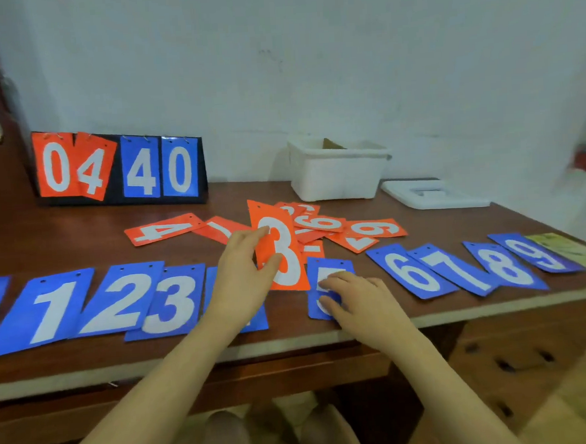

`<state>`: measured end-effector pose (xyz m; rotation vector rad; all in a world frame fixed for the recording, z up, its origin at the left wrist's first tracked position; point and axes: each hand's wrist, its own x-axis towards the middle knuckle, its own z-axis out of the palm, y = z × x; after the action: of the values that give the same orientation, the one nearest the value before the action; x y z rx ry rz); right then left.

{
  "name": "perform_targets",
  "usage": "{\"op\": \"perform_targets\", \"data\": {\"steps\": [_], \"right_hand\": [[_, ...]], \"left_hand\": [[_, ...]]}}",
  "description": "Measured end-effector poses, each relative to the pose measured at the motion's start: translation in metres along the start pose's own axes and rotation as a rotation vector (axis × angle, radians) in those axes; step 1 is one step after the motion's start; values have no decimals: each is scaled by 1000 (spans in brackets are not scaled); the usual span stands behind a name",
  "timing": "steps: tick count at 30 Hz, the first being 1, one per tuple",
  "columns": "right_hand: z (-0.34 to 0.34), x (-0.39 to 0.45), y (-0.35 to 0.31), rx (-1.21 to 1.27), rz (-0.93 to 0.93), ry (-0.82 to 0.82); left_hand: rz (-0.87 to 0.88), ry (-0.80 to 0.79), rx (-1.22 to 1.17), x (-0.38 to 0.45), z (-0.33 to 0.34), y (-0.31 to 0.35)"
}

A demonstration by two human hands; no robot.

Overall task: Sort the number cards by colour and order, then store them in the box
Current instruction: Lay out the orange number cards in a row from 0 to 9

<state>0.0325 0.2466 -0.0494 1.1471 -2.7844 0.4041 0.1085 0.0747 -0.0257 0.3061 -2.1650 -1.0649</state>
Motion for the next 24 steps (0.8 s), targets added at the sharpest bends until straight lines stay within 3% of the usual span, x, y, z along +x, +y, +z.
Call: {"op": "perform_targets", "data": {"steps": [4, 7, 11, 17, 21, 22, 24], "right_hand": [[-10, -4, 21, 141, 33, 44], [-12, -2, 40, -37, 188, 203], [-6, -1, 63, -3, 325, 84], [-13, 16, 37, 128, 297, 156], [-17, 52, -2, 713, 139, 163], [-16, 63, -11, 741, 101, 158], [-12, 89, -19, 569, 52, 110]], "left_hand": [[-5, -40, 44, 2, 22, 6], [-45, -79, 64, 5, 33, 10], [-54, -119, 87, 9, 45, 13], [-55, -118, 4, 15, 38, 8], [-11, -108, -22, 27, 20, 5], [-1, -97, 14, 32, 15, 1], [-9, -67, 128, 44, 2, -9]]}}
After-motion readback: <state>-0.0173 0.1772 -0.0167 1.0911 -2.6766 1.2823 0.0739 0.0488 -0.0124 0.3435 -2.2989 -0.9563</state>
